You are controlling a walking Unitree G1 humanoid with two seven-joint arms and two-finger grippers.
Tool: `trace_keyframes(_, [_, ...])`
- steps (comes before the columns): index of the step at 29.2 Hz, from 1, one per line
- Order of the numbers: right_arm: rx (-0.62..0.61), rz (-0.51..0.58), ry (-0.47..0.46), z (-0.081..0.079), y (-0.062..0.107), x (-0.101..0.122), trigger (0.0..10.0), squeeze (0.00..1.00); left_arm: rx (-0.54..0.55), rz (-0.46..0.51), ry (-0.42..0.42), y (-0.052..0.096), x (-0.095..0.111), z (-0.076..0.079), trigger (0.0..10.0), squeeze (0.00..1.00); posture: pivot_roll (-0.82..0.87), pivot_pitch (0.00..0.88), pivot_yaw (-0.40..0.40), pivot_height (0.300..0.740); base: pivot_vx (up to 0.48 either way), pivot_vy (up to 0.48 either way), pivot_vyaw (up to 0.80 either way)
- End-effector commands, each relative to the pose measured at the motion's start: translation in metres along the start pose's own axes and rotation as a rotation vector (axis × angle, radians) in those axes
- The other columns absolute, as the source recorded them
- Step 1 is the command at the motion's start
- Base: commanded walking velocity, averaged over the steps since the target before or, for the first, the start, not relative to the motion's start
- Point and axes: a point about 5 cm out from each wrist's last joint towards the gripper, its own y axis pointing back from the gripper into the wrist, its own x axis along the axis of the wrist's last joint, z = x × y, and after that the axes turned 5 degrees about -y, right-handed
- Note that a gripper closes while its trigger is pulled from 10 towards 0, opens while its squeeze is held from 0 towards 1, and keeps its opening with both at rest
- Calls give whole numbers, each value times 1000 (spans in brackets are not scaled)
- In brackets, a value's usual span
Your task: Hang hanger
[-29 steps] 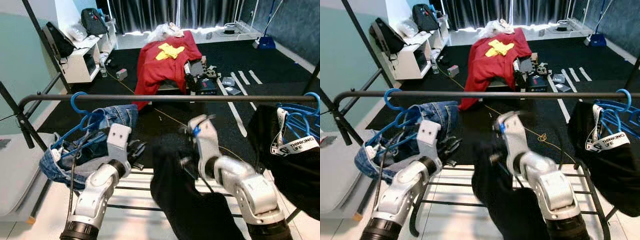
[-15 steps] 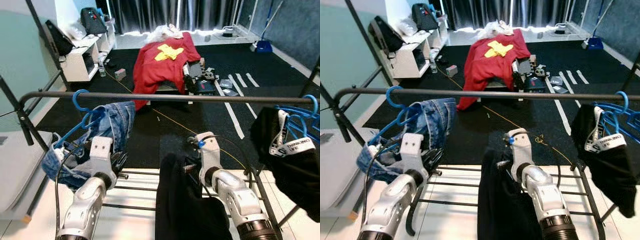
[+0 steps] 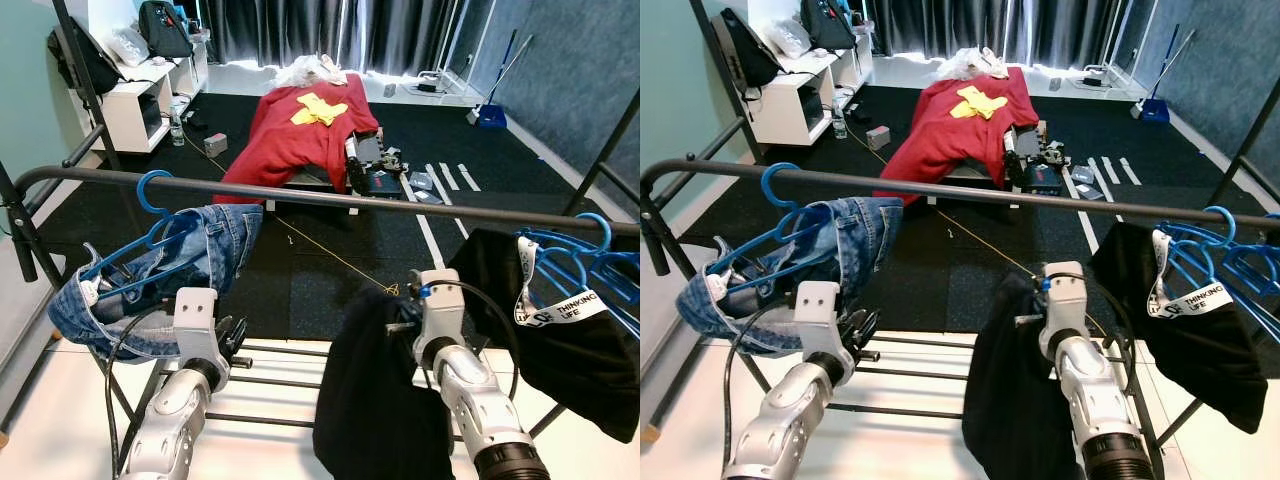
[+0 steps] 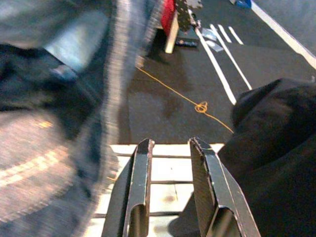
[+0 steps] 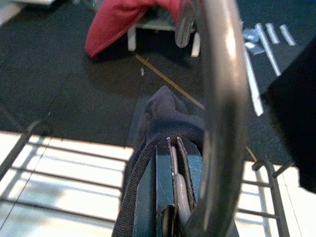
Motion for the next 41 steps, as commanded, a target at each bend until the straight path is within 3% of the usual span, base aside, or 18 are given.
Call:
trace_keyframes(1, [13,35,-13,-1,-3,6,10000,0,2,19,26,-2,3,2,10000,0,51,37,-51,740,0,0,0])
trace_keyframes(10, [78,-16,-7,-14,-3,-12,10000,0,-53,26,29,-1,8,13,10000,0,86,68,-34,740,0,0,0])
trace_keyframes(16, [52,-29,-21,-11,-1,-20,10000,0,-70,17,8,-1,10,15,10000,0,101,102,-13,740,-259,0,0])
trace_keyframes(41, [24,-40,-30,-7,-4,-22,10000,0,-111,3,-16,-2,14,16,10000,0,108,118,17,740,-299,0,0])
